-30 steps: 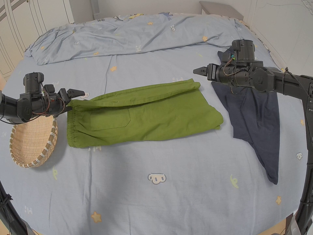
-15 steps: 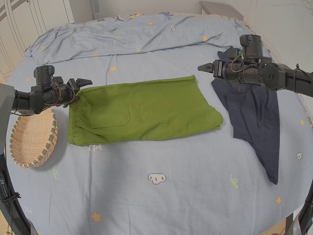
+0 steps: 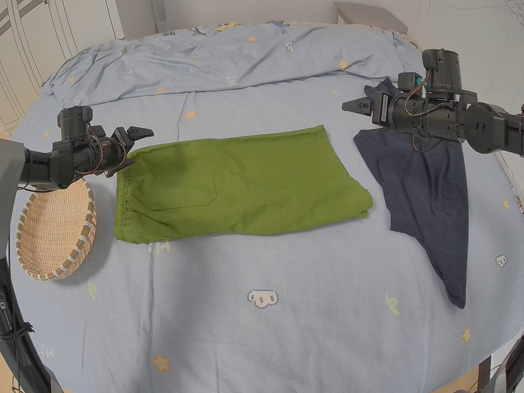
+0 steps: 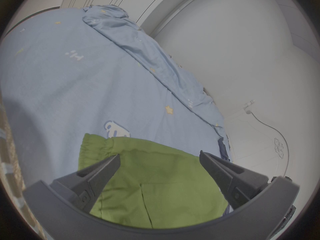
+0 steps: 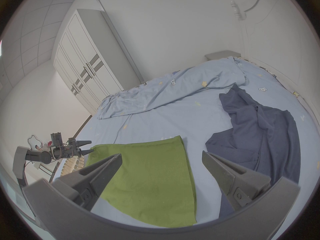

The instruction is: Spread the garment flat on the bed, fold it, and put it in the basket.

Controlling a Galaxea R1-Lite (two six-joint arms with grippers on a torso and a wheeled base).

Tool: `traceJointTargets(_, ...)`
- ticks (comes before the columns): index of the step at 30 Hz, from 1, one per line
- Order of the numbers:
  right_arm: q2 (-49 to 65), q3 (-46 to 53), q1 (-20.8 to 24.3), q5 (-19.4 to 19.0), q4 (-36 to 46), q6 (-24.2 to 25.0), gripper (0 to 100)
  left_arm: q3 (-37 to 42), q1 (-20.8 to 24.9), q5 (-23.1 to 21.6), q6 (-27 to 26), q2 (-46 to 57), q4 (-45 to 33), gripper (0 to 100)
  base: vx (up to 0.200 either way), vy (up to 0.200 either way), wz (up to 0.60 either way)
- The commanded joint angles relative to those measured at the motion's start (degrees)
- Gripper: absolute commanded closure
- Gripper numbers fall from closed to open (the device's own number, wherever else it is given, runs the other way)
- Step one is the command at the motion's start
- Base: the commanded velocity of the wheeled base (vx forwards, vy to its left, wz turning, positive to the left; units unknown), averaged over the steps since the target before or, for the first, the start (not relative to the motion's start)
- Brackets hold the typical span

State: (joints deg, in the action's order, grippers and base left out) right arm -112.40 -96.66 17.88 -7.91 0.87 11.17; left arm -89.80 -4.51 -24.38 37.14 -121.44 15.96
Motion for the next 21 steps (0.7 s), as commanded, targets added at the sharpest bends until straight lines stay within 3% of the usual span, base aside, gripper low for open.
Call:
traceJointTargets(1,3.9,6.9,0.0,-0.2,-2.5,1.1,0,12.1,0.6,-0.2,-0.2,13.9,0.1,0,0.0,0.0,0.0)
traceJointTargets(6,6.0,12.5,-0.3,-0.9,-4.9,5.4,0,21.7,0.7,0.1,-0.2,21.5,3.7,0,0.0,0.0,0.0)
traceJointTargets(12,7.4,16.9,-2.5,-1.7,-5.2,5.7,0,31.0,2.2,0.6,-1.7,24.1,7.9,0,0.0,0.0,0.0)
traceJointTargets(16,6.8,18.1,-3.9,-5.2,-6.0,5.3,0,32.0,1.5,1.2,-7.1,20.0,8.1,0,0.0,0.0,0.0)
traceJointTargets(21,6.8,18.3,-4.0,-5.4,-6.5,5.5,0,30.9,1.3,6.5,-8.2,17.3,8.2,0,0.0,0.0,0.0)
